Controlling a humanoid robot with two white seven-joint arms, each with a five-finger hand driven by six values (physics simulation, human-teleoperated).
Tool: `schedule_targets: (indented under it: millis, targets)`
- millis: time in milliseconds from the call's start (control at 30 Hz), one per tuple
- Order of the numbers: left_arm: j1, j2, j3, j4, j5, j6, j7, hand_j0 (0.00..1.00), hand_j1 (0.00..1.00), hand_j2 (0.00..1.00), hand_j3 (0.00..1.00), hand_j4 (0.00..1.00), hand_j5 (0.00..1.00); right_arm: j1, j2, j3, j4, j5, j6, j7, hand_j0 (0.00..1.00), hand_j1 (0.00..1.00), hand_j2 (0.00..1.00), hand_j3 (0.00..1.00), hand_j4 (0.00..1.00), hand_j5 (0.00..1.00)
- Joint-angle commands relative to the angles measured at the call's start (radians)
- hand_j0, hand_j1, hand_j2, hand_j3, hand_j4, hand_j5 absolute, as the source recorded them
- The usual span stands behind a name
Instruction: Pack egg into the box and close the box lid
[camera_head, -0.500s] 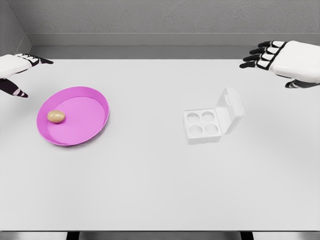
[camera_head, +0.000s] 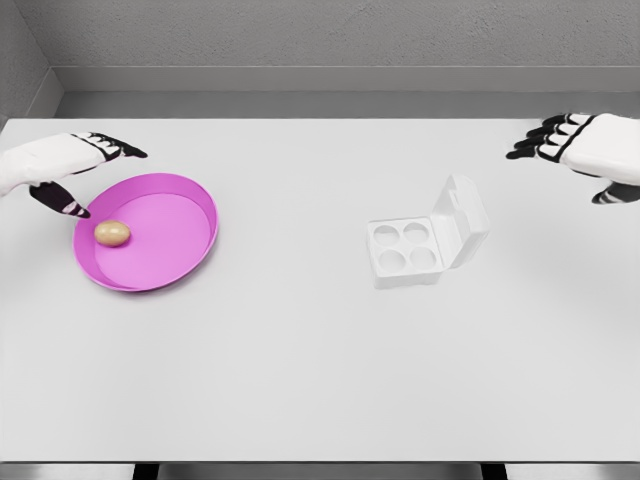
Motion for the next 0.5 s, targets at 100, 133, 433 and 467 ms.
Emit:
schedule_targets:
  millis: [100,133,433,467]
  targets:
    - [-0.005,0.029,-0.063,-0.009,0.005,0.002,-0.004,1.00,1.00,1.00,1.00,1.00,1.00,0.014,-0.005,0.003,0.014,-0.004,0.003,-0.001,1.00,1.00,1.00,1.00,1.00,1.00]
    - [-0.011,0.026,-0.101,-0.046,0.003,0.002,-0.006,1.00,1.00,1.00,1.00,1.00,1.00,0.014,-0.005,0.003,0.014,-0.004,0.003,-0.001,1.00,1.00,1.00,1.00,1.00,1.00]
    - [0.008,0.027,-0.137,-0.072,-0.003,0.002,-0.006,1.00,1.00,1.00,1.00,1.00,1.00,0.014,-0.005,0.002,0.014,-0.005,0.003,-0.001,1.00,1.00,1.00,1.00,1.00,1.00]
    - [0.008,0.027,-0.137,-0.075,-0.003,0.002,-0.006,1.00,1.00,1.00,1.00,1.00,1.00,0.023,-0.005,0.005,0.014,-0.004,0.003,-0.001,1.00,1.00,1.00,1.00,1.00,1.00]
